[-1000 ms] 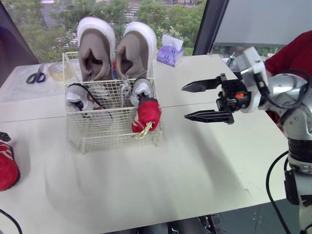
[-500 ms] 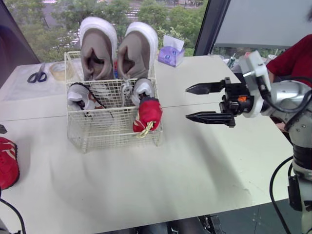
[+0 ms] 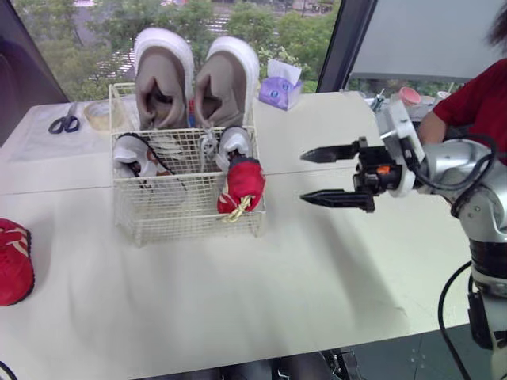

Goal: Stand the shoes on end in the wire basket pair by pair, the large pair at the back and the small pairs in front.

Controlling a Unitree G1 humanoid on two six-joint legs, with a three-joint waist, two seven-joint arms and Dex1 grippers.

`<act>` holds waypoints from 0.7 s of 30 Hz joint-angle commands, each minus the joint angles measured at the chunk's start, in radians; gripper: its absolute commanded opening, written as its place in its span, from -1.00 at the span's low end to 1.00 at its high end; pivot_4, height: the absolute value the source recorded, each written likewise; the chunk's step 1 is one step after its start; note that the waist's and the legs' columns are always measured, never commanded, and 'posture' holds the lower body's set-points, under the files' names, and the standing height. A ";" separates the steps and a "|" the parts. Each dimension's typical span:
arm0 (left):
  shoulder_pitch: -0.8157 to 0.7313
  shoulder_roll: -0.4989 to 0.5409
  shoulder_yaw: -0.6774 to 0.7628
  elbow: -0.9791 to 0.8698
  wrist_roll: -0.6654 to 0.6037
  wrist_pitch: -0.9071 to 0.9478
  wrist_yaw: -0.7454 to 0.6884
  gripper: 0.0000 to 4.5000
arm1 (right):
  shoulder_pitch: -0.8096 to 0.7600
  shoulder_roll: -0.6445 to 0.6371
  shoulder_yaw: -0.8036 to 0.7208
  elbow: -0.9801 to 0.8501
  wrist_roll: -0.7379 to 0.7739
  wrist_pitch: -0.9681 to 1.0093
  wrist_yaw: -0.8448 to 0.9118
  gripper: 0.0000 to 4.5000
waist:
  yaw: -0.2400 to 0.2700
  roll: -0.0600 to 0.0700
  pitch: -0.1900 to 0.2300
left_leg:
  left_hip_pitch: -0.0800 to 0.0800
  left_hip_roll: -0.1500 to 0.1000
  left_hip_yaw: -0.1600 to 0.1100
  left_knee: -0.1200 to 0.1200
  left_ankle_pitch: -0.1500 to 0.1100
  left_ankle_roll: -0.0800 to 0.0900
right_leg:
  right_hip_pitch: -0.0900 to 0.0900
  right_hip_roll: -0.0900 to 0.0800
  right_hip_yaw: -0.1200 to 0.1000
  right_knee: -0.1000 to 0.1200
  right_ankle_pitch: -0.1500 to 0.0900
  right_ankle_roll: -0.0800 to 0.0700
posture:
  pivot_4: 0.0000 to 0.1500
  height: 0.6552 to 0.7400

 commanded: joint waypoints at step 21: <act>0.060 0.079 -0.077 -0.103 0.029 -0.039 -0.196 1.00 | 0.065 -0.111 -0.117 -0.249 0.251 0.104 -0.026 0.97 | -0.008 -0.005 -0.003 | 0.001 0.001 -0.003 0.000 0.000 0.000 | -0.001 0.000 0.001 0.000 0.000 0.000 | 1.00 1.00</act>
